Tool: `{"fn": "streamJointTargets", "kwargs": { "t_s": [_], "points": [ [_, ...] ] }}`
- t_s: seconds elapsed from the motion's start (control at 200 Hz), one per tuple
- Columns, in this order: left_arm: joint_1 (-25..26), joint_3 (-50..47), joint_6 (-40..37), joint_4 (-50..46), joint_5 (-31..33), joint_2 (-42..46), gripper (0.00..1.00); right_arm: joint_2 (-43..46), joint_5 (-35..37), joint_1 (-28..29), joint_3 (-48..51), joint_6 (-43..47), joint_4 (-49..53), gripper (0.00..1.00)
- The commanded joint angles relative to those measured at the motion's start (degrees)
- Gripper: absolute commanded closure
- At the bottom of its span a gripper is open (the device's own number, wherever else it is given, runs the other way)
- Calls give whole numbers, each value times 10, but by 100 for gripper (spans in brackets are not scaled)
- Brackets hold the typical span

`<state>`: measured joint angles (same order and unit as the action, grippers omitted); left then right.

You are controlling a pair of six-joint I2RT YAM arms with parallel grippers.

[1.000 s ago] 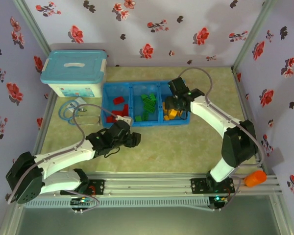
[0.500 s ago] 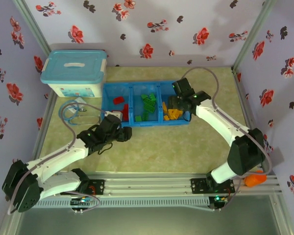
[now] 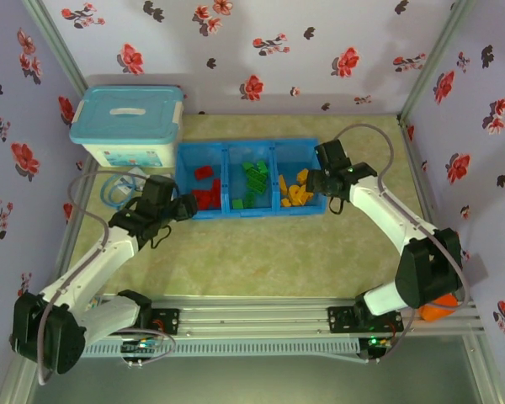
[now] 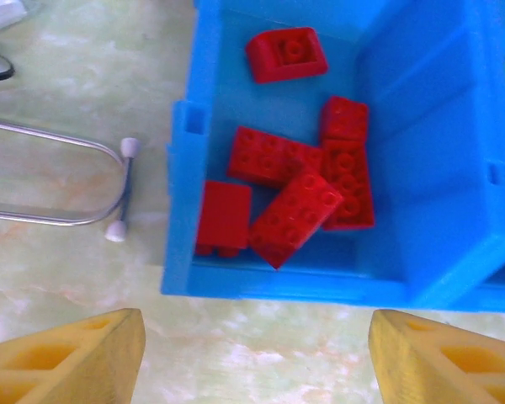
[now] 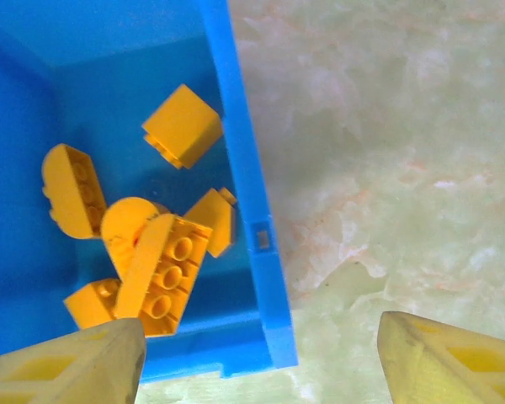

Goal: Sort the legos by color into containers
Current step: Move the container to the center of the table.

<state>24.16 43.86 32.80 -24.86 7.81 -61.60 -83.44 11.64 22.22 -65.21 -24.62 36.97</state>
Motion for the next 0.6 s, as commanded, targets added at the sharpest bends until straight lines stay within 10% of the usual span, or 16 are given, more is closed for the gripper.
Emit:
{"fn": "streamJointTargets", "kwargs": {
  "t_s": [0.0,0.595],
  "points": [
    [-34,17,-22,2,-38,-23,29,17,-16,-9,18,-10,-17,28],
    [-72,25,-26,69,-75,-123,46,2,-73,-40,62,-21,-66,47]
  ]
}}
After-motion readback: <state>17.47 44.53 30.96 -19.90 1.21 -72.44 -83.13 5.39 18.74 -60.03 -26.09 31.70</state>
